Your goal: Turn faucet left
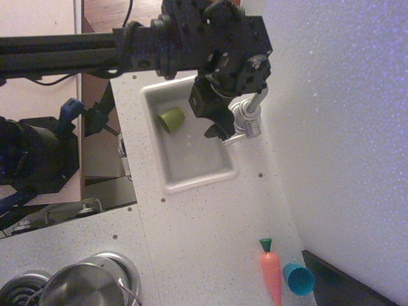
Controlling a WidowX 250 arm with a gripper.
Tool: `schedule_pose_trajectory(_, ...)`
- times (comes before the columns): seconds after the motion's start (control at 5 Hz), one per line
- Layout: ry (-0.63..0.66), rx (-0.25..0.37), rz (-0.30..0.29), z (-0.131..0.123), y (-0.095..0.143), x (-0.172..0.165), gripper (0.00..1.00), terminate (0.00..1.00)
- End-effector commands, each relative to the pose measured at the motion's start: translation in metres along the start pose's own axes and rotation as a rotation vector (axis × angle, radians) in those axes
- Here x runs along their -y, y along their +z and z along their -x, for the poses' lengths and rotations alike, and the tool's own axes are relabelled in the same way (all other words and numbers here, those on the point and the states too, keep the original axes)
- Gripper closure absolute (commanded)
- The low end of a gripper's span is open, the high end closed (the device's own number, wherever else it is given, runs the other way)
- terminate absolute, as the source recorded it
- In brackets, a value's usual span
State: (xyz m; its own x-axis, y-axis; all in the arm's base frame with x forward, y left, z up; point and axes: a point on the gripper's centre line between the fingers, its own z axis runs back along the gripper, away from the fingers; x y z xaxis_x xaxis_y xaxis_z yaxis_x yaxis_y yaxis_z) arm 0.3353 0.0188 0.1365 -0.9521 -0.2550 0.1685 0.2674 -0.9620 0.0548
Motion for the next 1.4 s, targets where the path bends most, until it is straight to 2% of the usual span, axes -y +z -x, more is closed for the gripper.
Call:
schedule_pose_trajectory(0.0, 0.000, 0.000, 0.000, 0.000, 0.000, 0.000, 0.00, 0.00)
schedule_pose_trajectory(0.2, 0.025, 0.008, -0.081, 0.022, 0.008, 0.002, 0.00, 0.00)
schedule_pose_trajectory(0.4, 0.043, 0.010, -0.142, 0.027, 0.016, -0.005, 0.00, 0.00)
schedule_pose_trajectory(0.6, 0.042, 0.006, -0.142, 0.027, 0.016, -0.006, 0.00, 0.00)
schedule_pose_trajectory(0.8, 0.023, 0.039, -0.122, 0.031, 0.017, -0.005, 0.00, 0.00)
schedule_pose_trajectory(1.0, 0.069, 0.088, -0.100, 0.045, 0.031, 0.009, 0.00, 0.00)
schedule_pose_trajectory(1.2, 0.136, 0.093, -0.236, 0.053, 0.044, 0.025, 0.00, 0.00)
